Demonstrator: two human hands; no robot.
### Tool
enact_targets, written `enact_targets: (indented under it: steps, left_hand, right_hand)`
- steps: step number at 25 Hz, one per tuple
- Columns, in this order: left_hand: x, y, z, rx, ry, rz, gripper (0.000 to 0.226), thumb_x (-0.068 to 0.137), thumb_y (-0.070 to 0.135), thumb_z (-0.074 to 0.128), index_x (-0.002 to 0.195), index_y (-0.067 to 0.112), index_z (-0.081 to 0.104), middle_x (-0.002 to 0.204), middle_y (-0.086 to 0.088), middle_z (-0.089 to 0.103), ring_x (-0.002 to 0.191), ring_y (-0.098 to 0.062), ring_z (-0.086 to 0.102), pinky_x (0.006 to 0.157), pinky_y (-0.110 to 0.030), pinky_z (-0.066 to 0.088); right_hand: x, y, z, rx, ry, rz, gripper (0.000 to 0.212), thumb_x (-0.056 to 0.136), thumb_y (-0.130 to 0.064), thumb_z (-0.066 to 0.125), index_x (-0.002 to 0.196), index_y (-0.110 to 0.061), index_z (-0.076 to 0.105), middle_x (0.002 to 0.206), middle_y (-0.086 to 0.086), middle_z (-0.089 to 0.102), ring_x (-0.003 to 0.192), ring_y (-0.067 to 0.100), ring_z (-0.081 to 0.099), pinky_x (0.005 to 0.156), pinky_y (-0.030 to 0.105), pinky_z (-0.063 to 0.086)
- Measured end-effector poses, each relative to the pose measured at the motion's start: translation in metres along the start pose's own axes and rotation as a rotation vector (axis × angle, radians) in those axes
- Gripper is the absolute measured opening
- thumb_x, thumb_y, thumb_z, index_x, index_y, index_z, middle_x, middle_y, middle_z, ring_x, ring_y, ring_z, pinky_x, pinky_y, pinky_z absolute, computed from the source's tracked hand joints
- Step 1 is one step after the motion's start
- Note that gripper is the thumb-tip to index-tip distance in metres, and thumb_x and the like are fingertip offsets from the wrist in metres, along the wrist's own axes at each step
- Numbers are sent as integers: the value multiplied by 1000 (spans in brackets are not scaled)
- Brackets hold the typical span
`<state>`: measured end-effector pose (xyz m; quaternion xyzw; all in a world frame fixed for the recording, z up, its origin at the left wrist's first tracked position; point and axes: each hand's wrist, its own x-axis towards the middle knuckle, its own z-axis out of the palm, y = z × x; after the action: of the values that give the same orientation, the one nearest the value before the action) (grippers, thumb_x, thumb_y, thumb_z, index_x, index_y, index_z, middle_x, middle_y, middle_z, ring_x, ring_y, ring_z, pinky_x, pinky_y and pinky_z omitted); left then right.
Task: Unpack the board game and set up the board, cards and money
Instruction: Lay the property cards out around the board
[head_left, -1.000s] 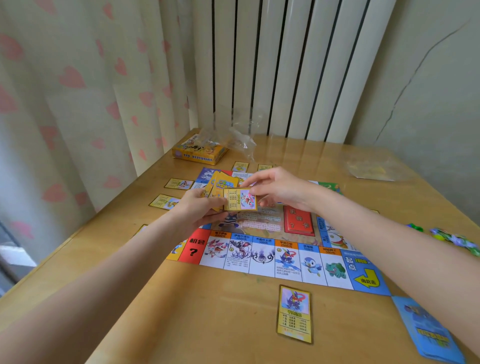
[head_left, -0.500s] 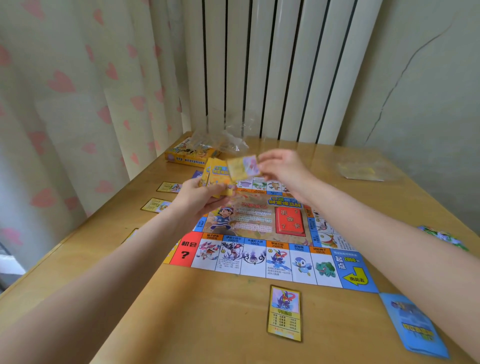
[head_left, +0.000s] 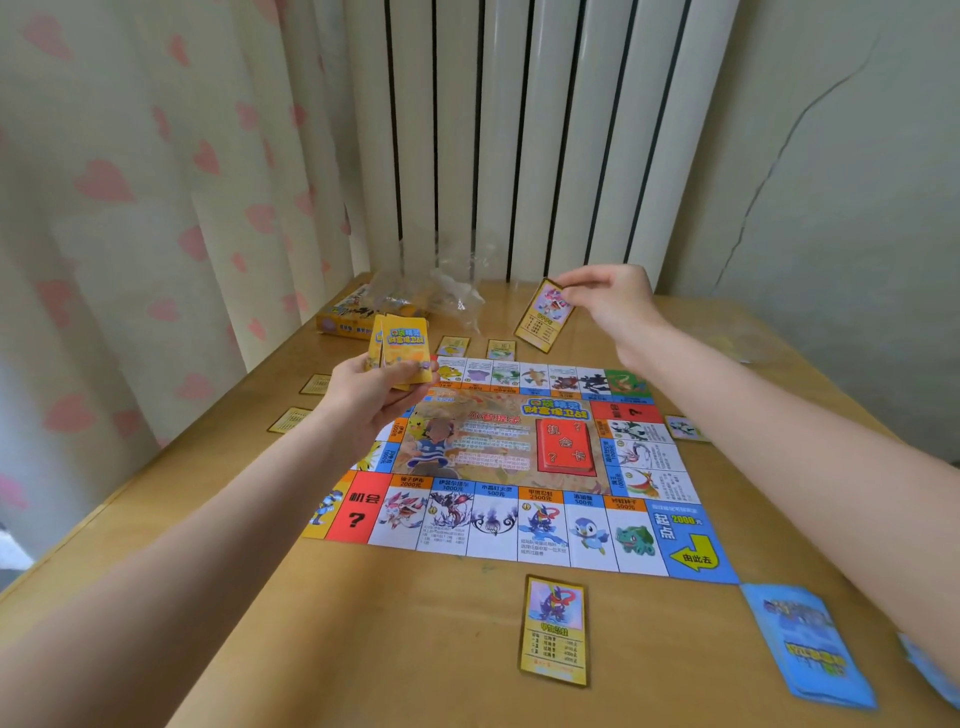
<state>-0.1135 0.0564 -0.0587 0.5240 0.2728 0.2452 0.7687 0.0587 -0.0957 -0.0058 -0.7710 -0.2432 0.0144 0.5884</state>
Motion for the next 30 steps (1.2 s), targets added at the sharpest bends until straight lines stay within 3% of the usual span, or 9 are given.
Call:
enact_targets:
  steps: [3, 8, 11, 14, 18, 21, 25, 30]
  left_hand:
    - [0, -1, 3, 15, -8, 1, 8, 89, -1, 56, 96, 4, 57, 89, -13, 69, 64, -13, 71, 67, -22, 58]
    - [-8, -9, -5, 72, -17, -19, 11, 88, -1, 57, 99, 2, 56, 96, -16, 69, 79, -20, 71, 71, -24, 58]
    - [-19, -15, -25, 117, 10, -46, 18, 87, 0, 59, 105, 0, 55, 91, -16, 71, 71, -18, 72, 64, -22, 59]
    - [-30, -17, -50, 114, 36, -81, 24, 87, 0, 59, 111, -1, 56, 100, -18, 70, 80, -21, 71, 66, -22, 58]
    - [-49, -22, -67, 87, 56, -123, 27, 86, 0, 60, 111, 3, 54, 89, -12, 71, 68, -15, 71, 57, -20, 58]
    - [-60, -26, -73, 94, 37, -117, 36, 86, -1, 60, 120, 0, 52, 96, -13, 70, 72, -17, 71, 59, -20, 58]
    - [-65, -24, -74, 74, 8, -115, 55, 85, 0, 62, 135, -1, 40, 100, -14, 70, 75, -18, 71, 56, -21, 57]
    - [-70, -21, -63, 98, -21, -111, 18, 87, 0, 59, 104, 4, 55, 94, -13, 69, 68, -16, 71, 56, -19, 57]
  right_hand:
    - [3, 6, -4, -9, -5, 1, 19, 86, -2, 59, 95, -13, 71, 98, 4, 66, 91, 12, 54, 66, 16, 38]
    - [-6, 10, -4, -31, -88, 24, 19, 85, 0, 60, 100, -9, 70, 93, 2, 65, 73, 4, 49, 63, 15, 38]
    - [-31, 12, 4, -58, -336, 100, 20, 82, 4, 62, 100, -2, 67, 83, 2, 64, 67, 8, 52, 56, 14, 44]
    - [-73, 16, 27, -141, -652, 137, 12, 78, 5, 67, 80, -7, 68, 74, 2, 65, 65, 8, 56, 52, 12, 46]
    - [-121, 18, 65, -265, -875, 98, 15, 77, 1, 71, 73, -12, 66, 67, 3, 64, 57, 7, 56, 50, 12, 45]
    - [-134, 18, 71, -323, -924, 47, 15, 75, 2, 72, 73, -12, 67, 61, 2, 62, 49, 8, 52, 49, 18, 43]
    - [-140, 15, 61, -395, -931, 3, 14, 77, 1, 71, 89, -6, 67, 72, 8, 64, 54, 9, 56, 58, 20, 47]
    - [-148, 18, 57, -501, -900, -82, 18, 73, -11, 77, 88, -15, 67, 79, 1, 63, 70, 12, 58, 76, 31, 49]
